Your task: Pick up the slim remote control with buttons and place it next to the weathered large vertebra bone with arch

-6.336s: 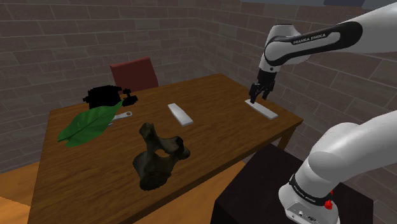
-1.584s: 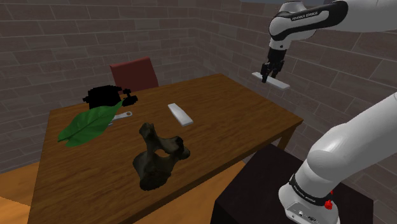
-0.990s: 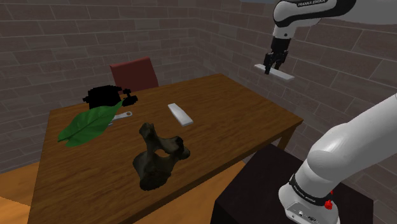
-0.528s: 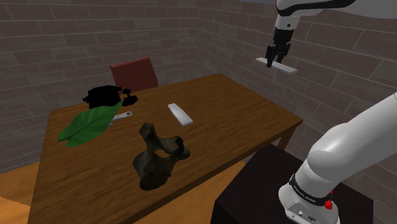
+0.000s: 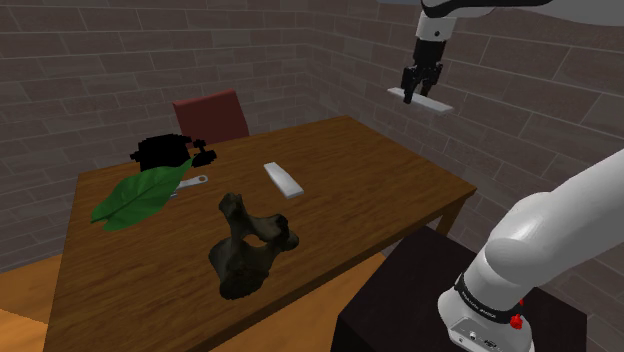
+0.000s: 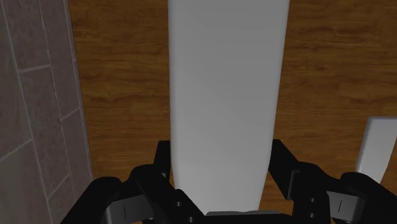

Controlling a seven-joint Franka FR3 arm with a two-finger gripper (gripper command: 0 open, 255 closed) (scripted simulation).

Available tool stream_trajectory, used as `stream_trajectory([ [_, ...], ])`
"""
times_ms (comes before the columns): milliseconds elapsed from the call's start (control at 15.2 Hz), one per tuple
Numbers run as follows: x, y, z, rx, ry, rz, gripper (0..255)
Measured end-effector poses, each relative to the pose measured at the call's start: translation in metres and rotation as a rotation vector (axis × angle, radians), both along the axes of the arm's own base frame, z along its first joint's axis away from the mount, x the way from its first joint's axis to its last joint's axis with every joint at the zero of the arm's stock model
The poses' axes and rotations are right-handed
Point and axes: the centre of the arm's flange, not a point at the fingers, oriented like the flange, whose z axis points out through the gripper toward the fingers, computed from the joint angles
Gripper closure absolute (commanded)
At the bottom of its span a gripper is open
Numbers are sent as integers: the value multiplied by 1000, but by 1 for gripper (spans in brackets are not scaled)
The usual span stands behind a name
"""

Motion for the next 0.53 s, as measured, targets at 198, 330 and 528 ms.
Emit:
stream_trajectory([
  [198,11,33,-3,0,0,-1,255],
  [330,20,57,-2,-1,0,-1,255],
  [528,37,97,0,0,0,0,255],
])
